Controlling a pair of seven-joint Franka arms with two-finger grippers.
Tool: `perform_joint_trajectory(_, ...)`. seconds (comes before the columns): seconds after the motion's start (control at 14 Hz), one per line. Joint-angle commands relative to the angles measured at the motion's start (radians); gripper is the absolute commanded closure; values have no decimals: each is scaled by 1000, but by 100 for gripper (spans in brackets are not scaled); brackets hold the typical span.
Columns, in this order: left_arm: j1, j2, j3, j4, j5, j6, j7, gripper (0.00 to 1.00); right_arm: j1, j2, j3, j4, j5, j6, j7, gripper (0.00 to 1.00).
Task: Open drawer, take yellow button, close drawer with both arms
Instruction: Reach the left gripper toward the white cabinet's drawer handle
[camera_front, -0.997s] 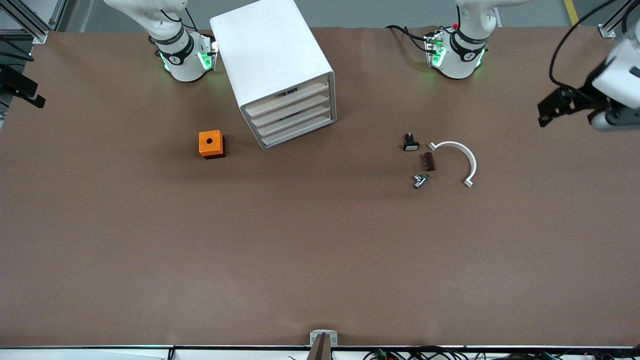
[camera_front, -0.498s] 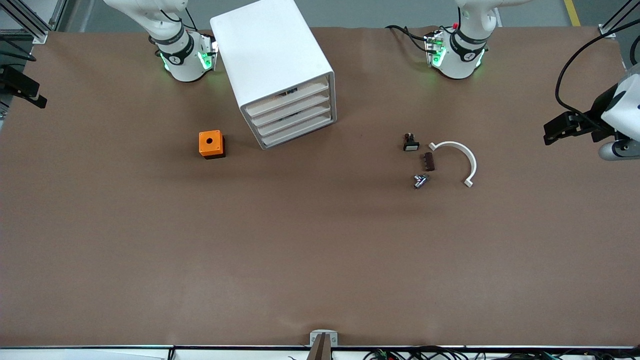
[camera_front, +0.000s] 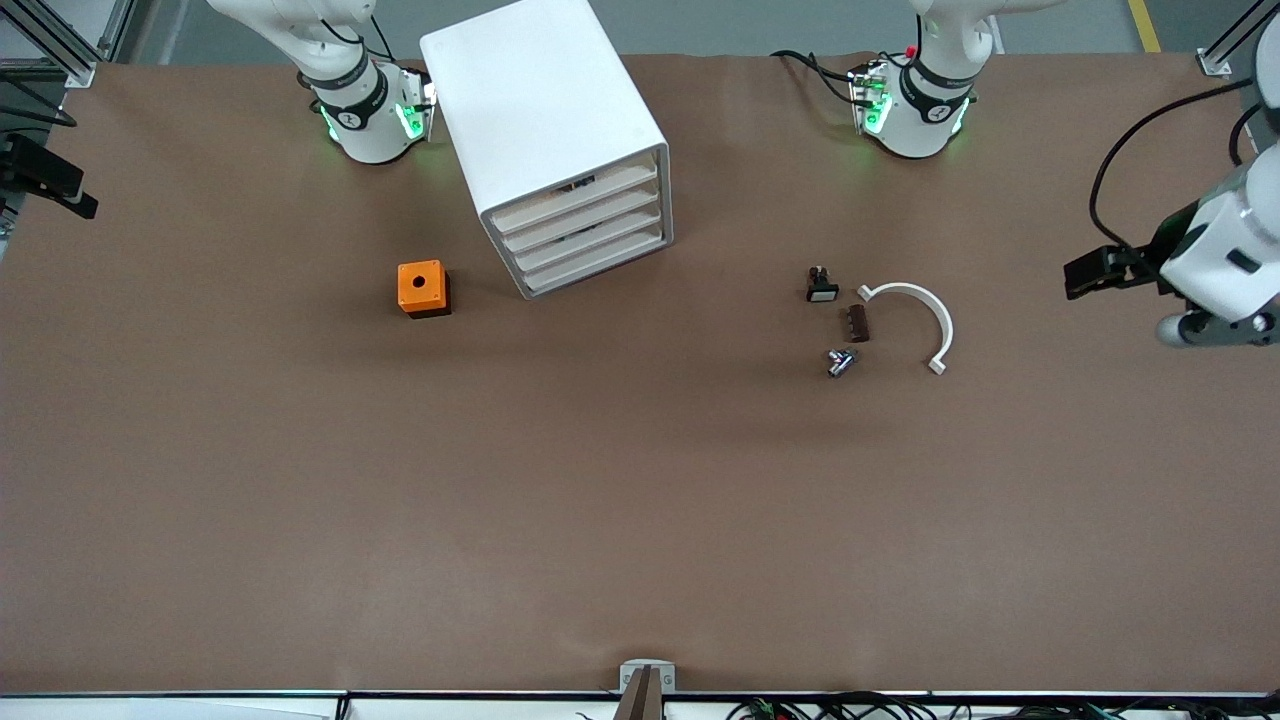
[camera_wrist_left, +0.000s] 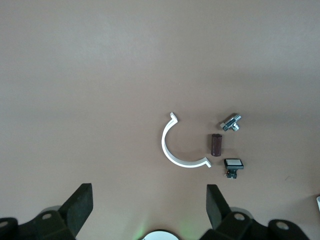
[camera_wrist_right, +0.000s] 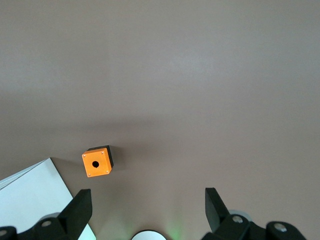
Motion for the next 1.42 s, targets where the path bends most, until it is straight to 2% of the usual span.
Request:
perform_joint_trajectory(0.0,-13,50,-8,22,11,-23,-9,0,-19,-1,8,-2,2,8,-9,0)
perform_joint_trajectory(0.21,-76,148,-8,24,8,-4,-28,0,-16,-1,11,-2,2,10,-9,0)
perform_joint_trajectory(0.36,-105,199,-8,24,8,58,-101,0,-13,0,11,1,4,11,-8,0)
perform_joint_trajectory(0.64,-206,294,-8,28,-30,102,-357,0,-10,0,13,3,7,14,-6,0)
perform_joint_trajectory(0.85,-312,370,-8,59,-77,120,-643,0,-10,0,13,0,7,21,-6,0)
perform_joint_trajectory(1.07,-401,406,-8,65,-117,151,-837,0,-8,0,14,0,7,22,-6,0)
perform_joint_trajectory(1.21,-439,421,-8,64,-233,166,-957,0,-10,0,14,0,8,22,-6,0)
perform_joint_trajectory(1.35,-473,441,-8,64,-301,168,-1087,0,-10,0,14,-2,8,19,-6,0)
